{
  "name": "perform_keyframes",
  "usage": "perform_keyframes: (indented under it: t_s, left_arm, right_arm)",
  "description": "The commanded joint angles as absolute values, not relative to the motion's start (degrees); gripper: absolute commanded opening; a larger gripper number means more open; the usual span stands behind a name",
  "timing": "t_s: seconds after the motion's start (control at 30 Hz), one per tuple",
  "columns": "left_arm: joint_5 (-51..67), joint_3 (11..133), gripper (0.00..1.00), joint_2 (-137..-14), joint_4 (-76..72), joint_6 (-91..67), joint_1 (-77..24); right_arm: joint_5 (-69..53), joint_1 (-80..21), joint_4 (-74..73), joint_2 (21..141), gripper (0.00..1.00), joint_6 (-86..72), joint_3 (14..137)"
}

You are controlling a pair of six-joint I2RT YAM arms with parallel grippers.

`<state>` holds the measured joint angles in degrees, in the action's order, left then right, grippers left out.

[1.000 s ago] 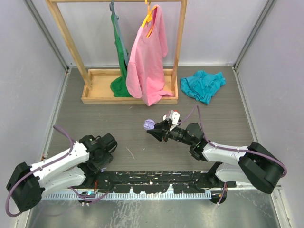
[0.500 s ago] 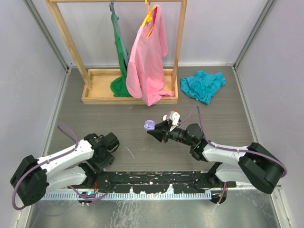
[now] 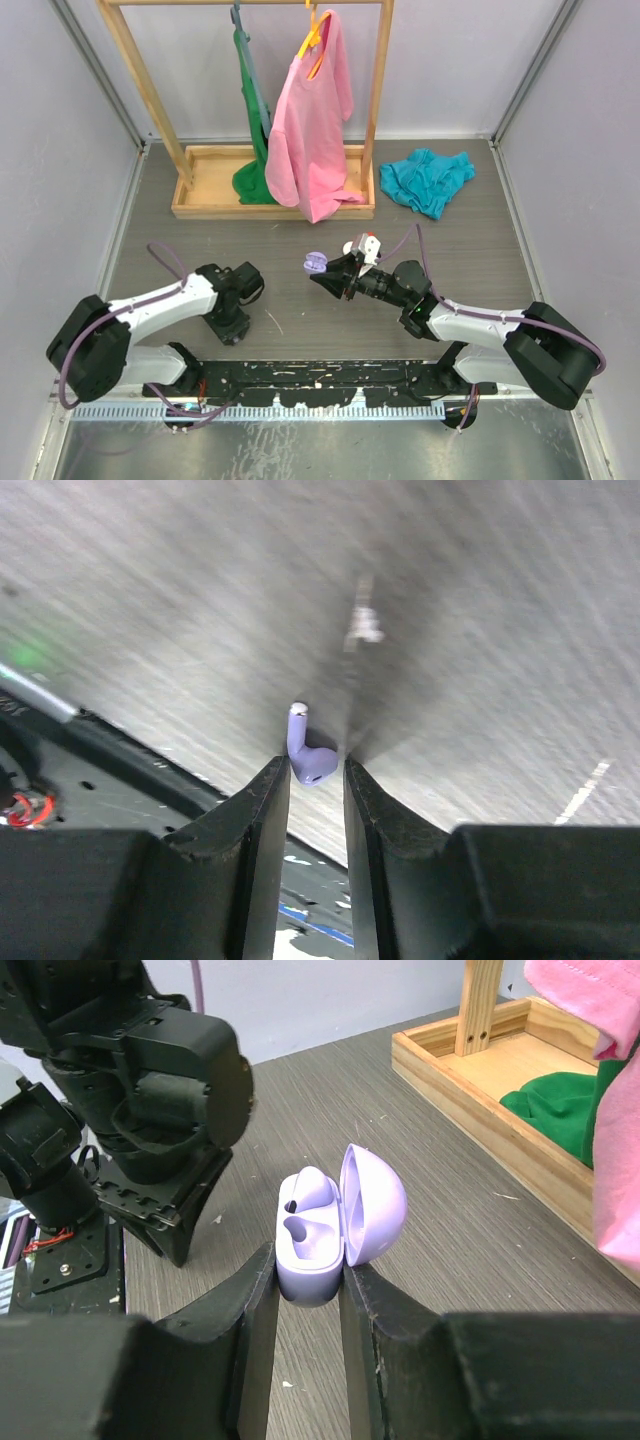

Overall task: Insert the wireless bluetooth earbuds into the charging case
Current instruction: Move the earbud to the center of the board.

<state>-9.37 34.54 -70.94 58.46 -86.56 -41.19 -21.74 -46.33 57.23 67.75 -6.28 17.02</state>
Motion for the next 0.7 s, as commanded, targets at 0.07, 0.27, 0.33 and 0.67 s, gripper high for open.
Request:
perform_keyframes:
  t_s: [0.07, 0.27, 0.33, 0.67]
  left_arm:
    - [-9.42, 43.02, 0.3, -78.93, 50.97, -79.81, -40.73]
    - [-10.0, 49.56, 0.4, -85.25, 48.53, -73.85, -39.24]
    - [-9.55, 51.08, 0.43, -86.11, 47.52, -71.3, -38.89]
    - [-12.91, 56.7, 0.53, -82.73, 56.44, -60.2, -38.84]
  right_arm:
    - [-21.07, -46.27, 61.31, 65.82, 0.01, -6.58, 17.14]
    - [-20.6, -46.23, 61.31, 65.48, 0.01, -6.5, 16.97]
    - [-20.48, -46.28, 61.28, 65.58, 0.01, -6.48, 16.96]
    - [-20.21, -46.23, 61.2, 66.16, 0.01, -6.4, 17.05]
